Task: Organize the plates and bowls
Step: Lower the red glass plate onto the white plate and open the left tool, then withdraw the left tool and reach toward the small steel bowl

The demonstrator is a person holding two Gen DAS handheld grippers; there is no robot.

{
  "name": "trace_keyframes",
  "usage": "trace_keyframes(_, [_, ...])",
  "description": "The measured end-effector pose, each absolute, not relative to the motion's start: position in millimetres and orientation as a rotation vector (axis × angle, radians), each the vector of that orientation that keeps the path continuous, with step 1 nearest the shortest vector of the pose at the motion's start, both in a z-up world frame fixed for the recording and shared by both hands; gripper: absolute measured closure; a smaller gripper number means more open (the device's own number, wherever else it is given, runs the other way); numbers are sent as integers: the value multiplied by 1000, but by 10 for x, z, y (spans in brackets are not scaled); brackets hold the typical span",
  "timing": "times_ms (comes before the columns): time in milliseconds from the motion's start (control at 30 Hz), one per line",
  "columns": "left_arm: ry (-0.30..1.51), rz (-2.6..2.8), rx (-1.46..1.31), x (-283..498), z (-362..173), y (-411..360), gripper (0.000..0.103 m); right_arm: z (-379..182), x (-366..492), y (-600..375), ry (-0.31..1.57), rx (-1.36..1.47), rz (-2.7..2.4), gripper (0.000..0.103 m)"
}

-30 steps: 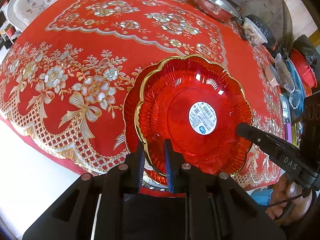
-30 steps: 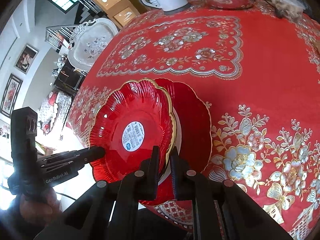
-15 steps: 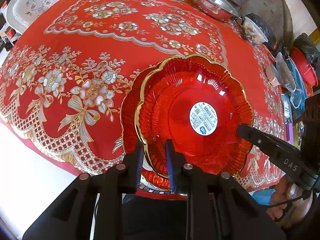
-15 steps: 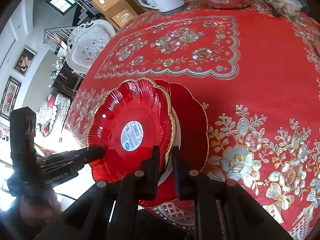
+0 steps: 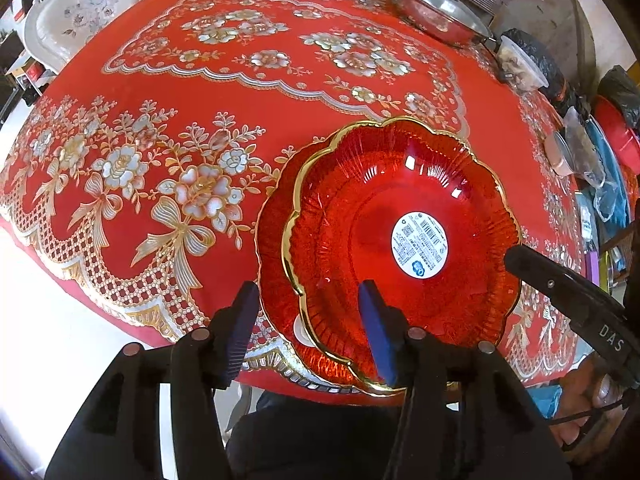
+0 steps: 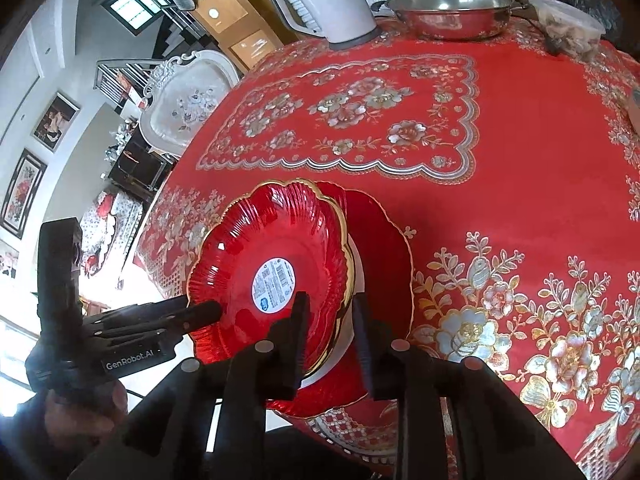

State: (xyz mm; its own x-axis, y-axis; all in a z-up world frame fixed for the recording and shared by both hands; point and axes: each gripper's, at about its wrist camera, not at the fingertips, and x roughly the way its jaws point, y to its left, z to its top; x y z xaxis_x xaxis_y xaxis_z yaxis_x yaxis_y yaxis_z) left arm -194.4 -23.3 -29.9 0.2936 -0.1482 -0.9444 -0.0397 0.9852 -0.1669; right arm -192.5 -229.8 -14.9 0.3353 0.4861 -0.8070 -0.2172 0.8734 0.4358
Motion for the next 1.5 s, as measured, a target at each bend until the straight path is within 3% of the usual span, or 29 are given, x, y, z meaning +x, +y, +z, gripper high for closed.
trace_keyframes(233, [1256, -56, -165, -1932, -265, -226, 53, -70, -1921, -2335, 1105, 265, 460, 71])
trace_keyframes(533, [1202, -4, -141, -1898, -105, -246, 53, 32, -1885, -2565, 1045, 319, 414, 51])
trace_keyframes(933, [1147, -1, -127, -1761, 178, -666, 44, 11, -1877, -3263, 1033, 392, 301, 49])
trace_keyframes(1067, [1117, -77, -166, -1724, 390, -1007, 42, 0, -1863, -3655, 1022, 433, 239, 49])
trace_keyframes(1133, [1107, -155, -167, -1709, 485, -1312, 32, 7, -1856, -3917, 1009, 452, 200, 48])
trace_keyframes(1500, [1217, -484, -38, -1455, 441, -3043, 32, 122, -1755, -5454, 945, 457, 0, 48])
